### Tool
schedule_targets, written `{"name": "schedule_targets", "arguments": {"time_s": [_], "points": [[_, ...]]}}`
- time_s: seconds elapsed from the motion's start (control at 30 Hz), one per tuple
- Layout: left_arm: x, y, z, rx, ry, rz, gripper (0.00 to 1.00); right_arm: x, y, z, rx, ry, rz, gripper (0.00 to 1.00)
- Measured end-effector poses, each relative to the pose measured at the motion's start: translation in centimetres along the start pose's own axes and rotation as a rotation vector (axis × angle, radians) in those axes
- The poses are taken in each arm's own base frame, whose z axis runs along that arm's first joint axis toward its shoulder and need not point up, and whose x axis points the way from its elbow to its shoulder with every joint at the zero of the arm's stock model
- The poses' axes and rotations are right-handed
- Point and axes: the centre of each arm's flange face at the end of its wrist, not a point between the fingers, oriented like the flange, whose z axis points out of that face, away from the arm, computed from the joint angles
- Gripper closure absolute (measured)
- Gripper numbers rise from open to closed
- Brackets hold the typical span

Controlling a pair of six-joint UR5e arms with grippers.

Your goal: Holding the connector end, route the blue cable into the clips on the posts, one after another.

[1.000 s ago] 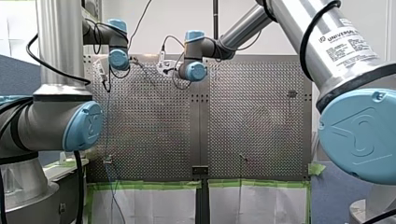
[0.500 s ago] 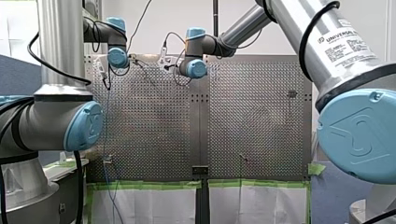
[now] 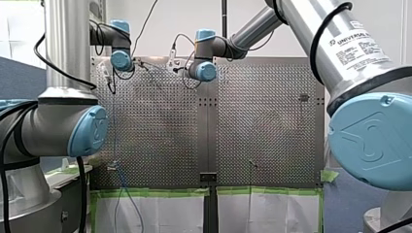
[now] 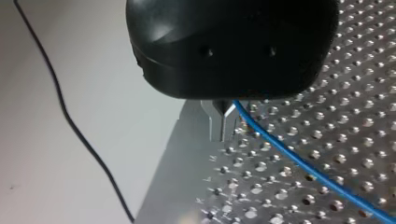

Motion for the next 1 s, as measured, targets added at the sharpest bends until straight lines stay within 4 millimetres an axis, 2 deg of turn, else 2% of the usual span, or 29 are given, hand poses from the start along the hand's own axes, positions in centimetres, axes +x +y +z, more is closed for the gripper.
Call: {"name": "schedule_targets", "arguments": {"time_s": [0.33, 0.6, 0.8, 1.0], "points": [[-0.2, 1.0, 1.4, 0.015, -0.033, -0.025, 1.0, 0.2, 0.8, 0.4, 0.001, 0.007, -0.004, 1.0], [0.5, 0.9, 4.4, 0.049, -0.017, -0.057, 1.0, 1.3, 2.0, 1.5, 0.006, 0.033, -0.011, 1.0], [0.2, 1.0, 6.3, 0.066, -0.037, -0.081, 1.0, 0.0, 3.1, 2.6, 0.003, 0.028, -0.016, 1.0], [1.1, 1.5, 7.4, 0.065, -0.03, -0.094, 1.0, -1.3, 4.0, 3.8, 0.006, 0.027, -0.023, 1.0]]}}
